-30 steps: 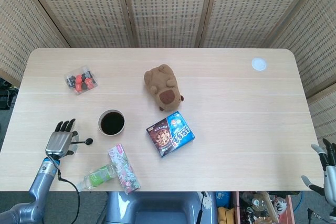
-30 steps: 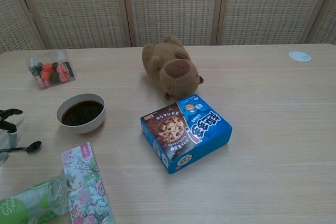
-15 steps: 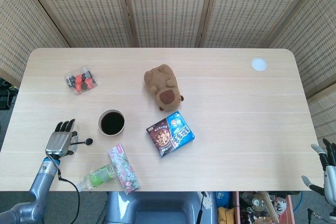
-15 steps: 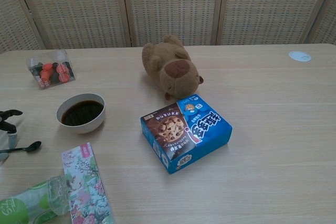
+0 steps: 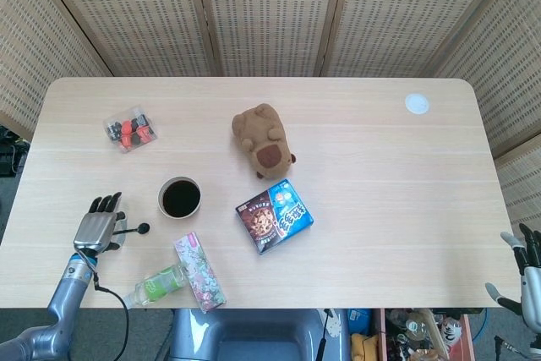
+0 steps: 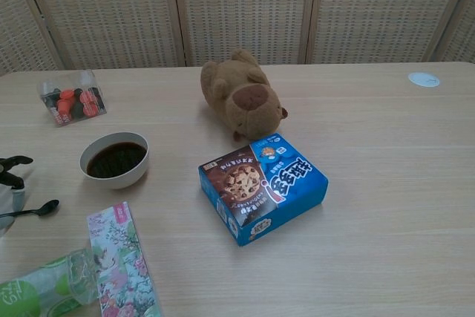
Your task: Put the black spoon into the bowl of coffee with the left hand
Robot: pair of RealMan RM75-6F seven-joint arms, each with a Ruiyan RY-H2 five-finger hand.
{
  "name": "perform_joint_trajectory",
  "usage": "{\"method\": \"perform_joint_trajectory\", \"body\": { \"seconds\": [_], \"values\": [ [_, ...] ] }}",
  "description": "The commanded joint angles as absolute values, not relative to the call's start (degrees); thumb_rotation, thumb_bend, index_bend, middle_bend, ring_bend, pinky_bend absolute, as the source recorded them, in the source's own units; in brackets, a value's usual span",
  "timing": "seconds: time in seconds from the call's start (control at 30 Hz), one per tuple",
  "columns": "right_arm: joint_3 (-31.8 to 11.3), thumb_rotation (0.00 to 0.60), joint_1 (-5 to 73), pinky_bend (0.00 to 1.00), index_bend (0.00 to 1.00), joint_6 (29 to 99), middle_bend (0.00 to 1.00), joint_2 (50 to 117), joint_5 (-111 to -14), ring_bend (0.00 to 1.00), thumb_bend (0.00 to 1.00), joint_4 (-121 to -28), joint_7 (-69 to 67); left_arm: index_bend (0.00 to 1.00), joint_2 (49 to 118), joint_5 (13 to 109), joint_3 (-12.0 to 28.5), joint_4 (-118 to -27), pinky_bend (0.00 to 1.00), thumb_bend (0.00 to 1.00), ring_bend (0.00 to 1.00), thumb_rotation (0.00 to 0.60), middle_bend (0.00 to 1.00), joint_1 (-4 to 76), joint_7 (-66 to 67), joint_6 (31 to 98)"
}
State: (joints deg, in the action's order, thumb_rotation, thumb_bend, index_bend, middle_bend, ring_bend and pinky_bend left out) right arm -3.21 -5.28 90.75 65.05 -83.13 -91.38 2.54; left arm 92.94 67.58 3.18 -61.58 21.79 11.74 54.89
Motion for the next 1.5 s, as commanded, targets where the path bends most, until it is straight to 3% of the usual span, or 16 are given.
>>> {"method": "perform_joint_trajectory", "body": {
  "seconds": [0.03,0.7,1.5],
  "values": [
    [-3.23,0.6,-5.32,0.14,0.21,90.8,0.13,65.03,-83.07,0.0,0.26,-91.41,2.51,0.53,93.02,67.51,3.21,-61.44,0.0,0.39,0.0,0.6,0.0,21.83,11.79,54.69],
    [-3.32,0.6,-5.45,0.14,0.21,90.98,0.13,64.94,-83.13,0.0,0.26,-91.58,2.45,0.57,91.85,68.79,4.36,-62.26,0.0,0.39,0.0,0.6,0.01,23.37,12.54,54.99],
    [-3.27,0.6,-5.48,0.14,0.21,91.15,0.13,65.16,-83.67,0.0,0.26,-90.93,1.23,0.64,80.64,74.78,6.13,-73.22,0.0,0.39,0.0,0.6,0.07,32.82,26.21,54.65]
  ]
}}
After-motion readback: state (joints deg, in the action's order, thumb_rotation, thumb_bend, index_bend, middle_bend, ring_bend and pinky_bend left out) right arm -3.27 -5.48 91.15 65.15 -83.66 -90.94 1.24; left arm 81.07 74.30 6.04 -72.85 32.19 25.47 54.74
